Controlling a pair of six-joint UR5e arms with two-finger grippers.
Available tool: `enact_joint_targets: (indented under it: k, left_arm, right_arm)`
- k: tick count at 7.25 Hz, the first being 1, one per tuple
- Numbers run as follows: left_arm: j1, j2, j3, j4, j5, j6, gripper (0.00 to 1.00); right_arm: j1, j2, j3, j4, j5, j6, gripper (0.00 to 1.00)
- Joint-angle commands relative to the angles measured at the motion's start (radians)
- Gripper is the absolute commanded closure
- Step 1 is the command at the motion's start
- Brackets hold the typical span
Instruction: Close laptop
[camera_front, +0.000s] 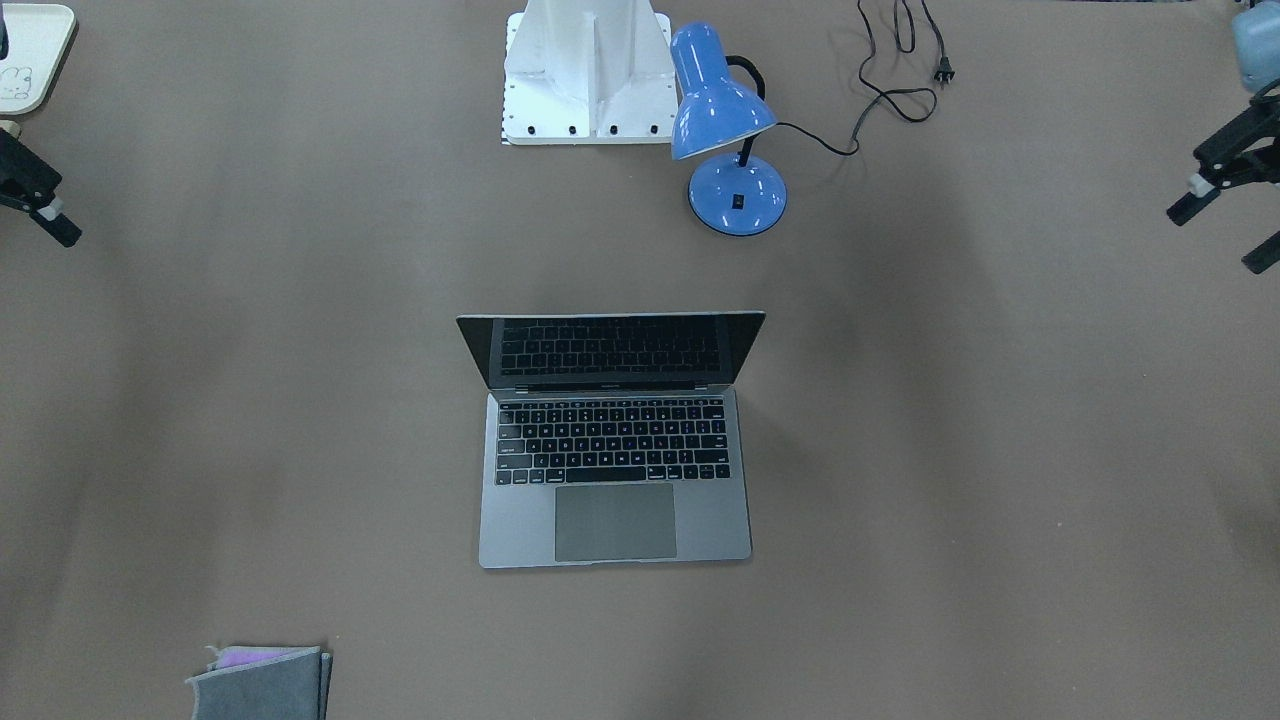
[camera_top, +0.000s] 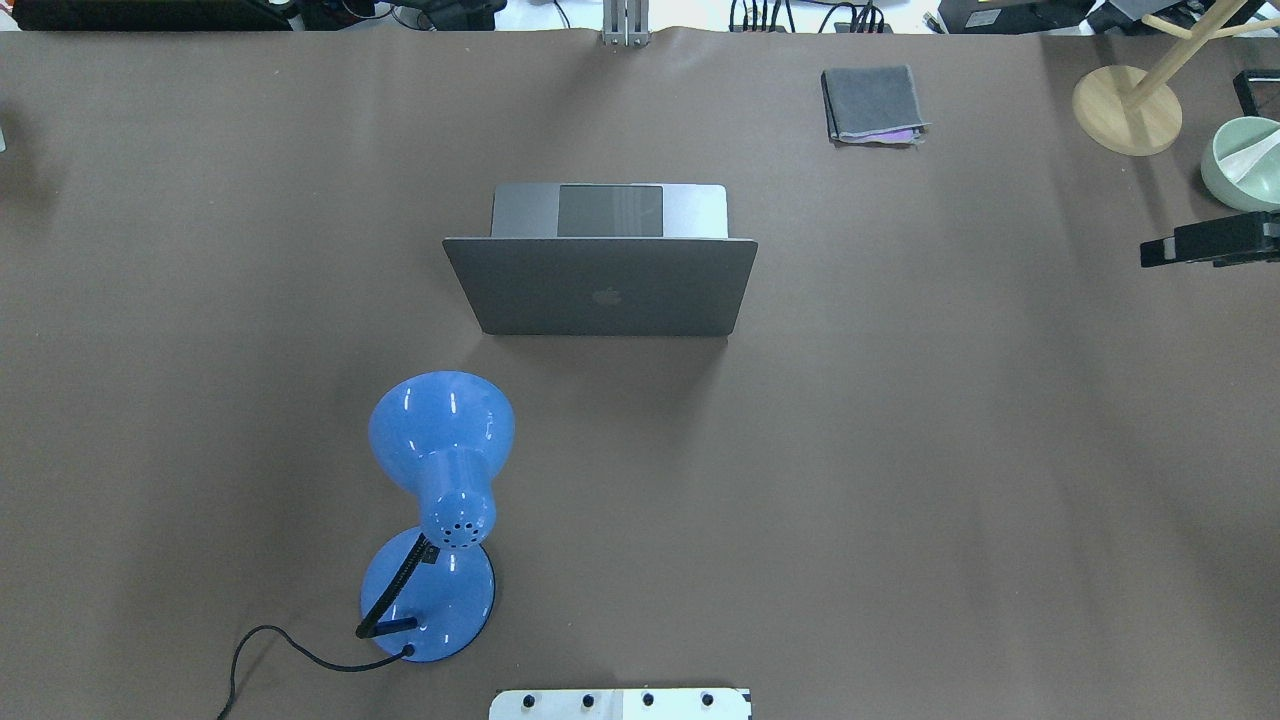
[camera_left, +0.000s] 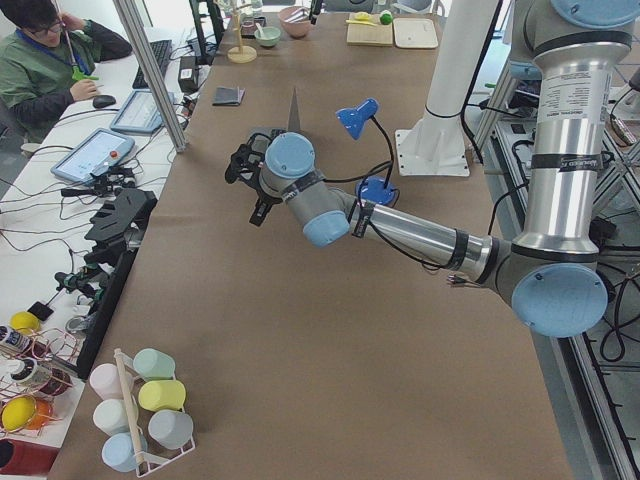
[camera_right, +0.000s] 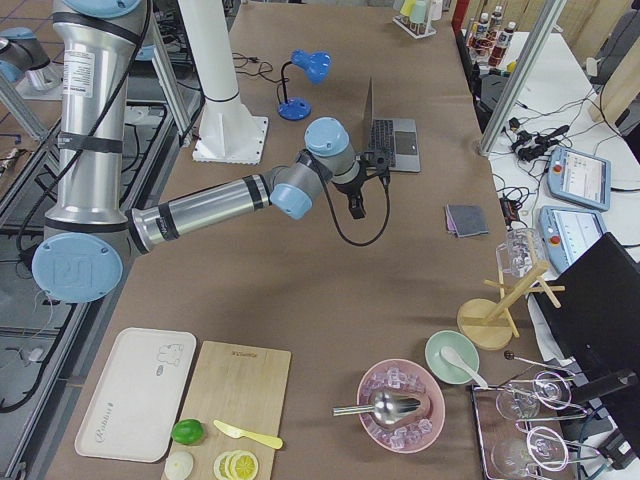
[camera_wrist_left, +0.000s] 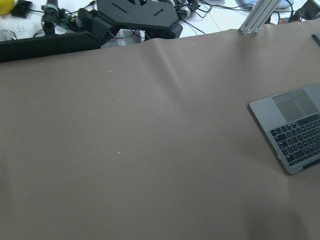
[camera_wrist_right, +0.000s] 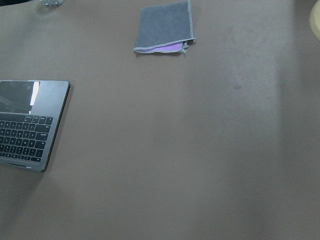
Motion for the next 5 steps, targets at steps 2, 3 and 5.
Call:
enact_joint_targets:
  k: [2,3,5]
  left_arm:
    - [0.243,-0.086,-0.058,0.009,0.179,-0.234,0.02]
    - [0.29,-0.11,-0.089,0.074,0.201,-0.249,0.02]
    - [0.394,-0.226,-0.244,0.466,0.311,-0.249,0.02]
  right_arm:
    - [-0.163,0.003,0.172,-0.16,-0.174,0.133,0.0]
    - [-0.218,0.042,0.261,-0.333,-0.238,0.162,0.0]
    - [-0.367,0.195,0.287,-0.532,-0.387,0.275,0.0]
